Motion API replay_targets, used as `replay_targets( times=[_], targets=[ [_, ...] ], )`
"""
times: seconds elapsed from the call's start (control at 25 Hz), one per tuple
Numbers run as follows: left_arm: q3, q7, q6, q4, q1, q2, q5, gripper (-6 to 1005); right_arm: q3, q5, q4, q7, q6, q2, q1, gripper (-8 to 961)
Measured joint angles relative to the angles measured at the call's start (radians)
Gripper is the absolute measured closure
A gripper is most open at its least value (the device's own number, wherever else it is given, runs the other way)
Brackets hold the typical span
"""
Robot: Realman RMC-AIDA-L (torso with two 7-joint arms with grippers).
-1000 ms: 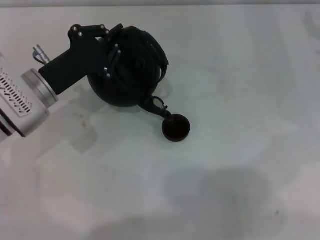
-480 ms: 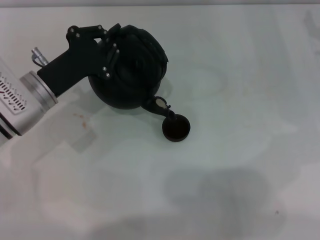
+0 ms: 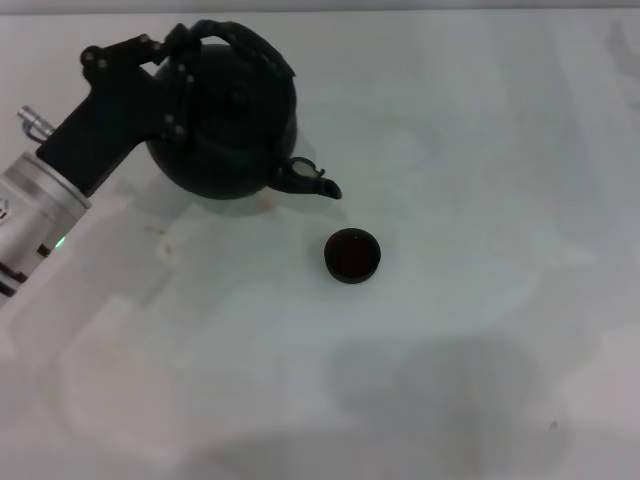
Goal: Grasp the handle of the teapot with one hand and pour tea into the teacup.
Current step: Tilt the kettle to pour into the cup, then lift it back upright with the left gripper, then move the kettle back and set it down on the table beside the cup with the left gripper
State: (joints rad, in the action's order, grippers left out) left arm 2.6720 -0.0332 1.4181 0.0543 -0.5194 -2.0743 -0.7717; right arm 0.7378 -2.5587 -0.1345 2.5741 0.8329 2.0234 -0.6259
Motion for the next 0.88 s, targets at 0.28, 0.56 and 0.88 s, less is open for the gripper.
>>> replay_targets(
  times=[0.28,0.56,0.88],
  targets=[
    [0.000,-0.004,0.039,0.087,0.079,-0.003,-0.082,898,0.000,0.000,0.000,0.000,-0.003,0.000,0.000,95],
    [0.000,-0.039,0.044,0.237,0.192,-0.010,-0.258,899,0.000,0.000,0.001,0.000,-0.005,0.000,0.007,95],
    [0.002,-0.017,0.016,0.299,0.264,-0.014,-0.287,886,0.000,0.000,0.003,0.000,-0.007,0.000,0.009,95]
  ],
)
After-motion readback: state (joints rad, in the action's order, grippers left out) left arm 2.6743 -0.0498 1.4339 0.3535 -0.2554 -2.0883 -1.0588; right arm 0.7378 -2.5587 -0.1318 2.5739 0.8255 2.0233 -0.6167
